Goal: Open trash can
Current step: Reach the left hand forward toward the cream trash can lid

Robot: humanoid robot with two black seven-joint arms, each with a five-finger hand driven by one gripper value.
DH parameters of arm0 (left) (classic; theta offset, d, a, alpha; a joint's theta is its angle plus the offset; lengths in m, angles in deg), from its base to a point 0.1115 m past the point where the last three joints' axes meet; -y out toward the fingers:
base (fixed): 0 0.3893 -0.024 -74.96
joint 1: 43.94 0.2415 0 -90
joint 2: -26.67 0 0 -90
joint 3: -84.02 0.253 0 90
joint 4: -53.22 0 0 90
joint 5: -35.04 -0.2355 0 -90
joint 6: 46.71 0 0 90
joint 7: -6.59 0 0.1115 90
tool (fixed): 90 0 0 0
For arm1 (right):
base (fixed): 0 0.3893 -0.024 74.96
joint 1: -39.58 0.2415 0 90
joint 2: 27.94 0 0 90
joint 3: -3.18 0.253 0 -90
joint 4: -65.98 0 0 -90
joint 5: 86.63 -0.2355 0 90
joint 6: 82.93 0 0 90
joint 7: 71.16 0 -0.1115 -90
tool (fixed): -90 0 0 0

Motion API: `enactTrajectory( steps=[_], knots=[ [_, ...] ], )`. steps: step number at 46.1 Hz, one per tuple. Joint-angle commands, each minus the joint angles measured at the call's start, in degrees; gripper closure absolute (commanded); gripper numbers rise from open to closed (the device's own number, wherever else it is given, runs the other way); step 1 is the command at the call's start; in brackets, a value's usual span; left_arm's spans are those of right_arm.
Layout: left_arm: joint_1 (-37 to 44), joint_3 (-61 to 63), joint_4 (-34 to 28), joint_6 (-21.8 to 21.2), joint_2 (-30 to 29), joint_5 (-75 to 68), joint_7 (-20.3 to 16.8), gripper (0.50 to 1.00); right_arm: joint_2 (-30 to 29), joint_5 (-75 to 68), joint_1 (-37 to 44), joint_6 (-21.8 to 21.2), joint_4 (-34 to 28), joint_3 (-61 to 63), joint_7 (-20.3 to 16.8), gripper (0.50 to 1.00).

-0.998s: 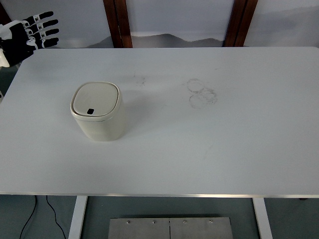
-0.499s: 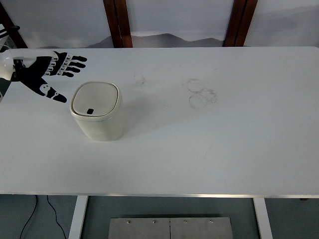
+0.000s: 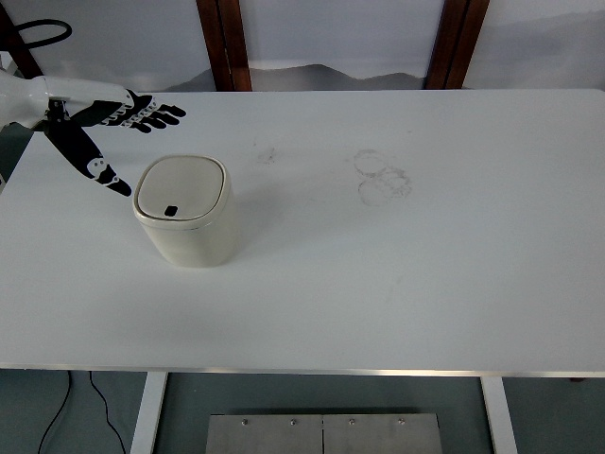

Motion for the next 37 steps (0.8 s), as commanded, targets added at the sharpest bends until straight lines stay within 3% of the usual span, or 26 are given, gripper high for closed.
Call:
enactTrajectory(
  steps=[1, 17, 25, 37],
  knots=[
    [0.2, 0.0, 0.1, 0.0, 0.7, 0.0, 1.5, 0.500, 0.0, 0.0, 0.0, 0.0, -0.1, 0.1, 0.0, 0.505],
    [0.3, 0.0, 2.0, 0.0, -0.3, 1.7, 2.5, 0.500, 0.0, 0.0, 0.0, 0.0, 0.0, 0.1, 0.0, 0.505],
    [1.0, 0.0, 3.2, 0.0, -0.9, 3.1, 6.2, 0.500, 0.0, 0.0, 0.0, 0.0, -0.1, 0.0, 0.0, 0.505],
    [3.7, 0.0, 3.3, 0.0, -1.0, 3.1, 6.3, 0.500, 0.0, 0.0, 0.0, 0.0, -0.1, 0.0, 0.0, 0.505]
  ],
)
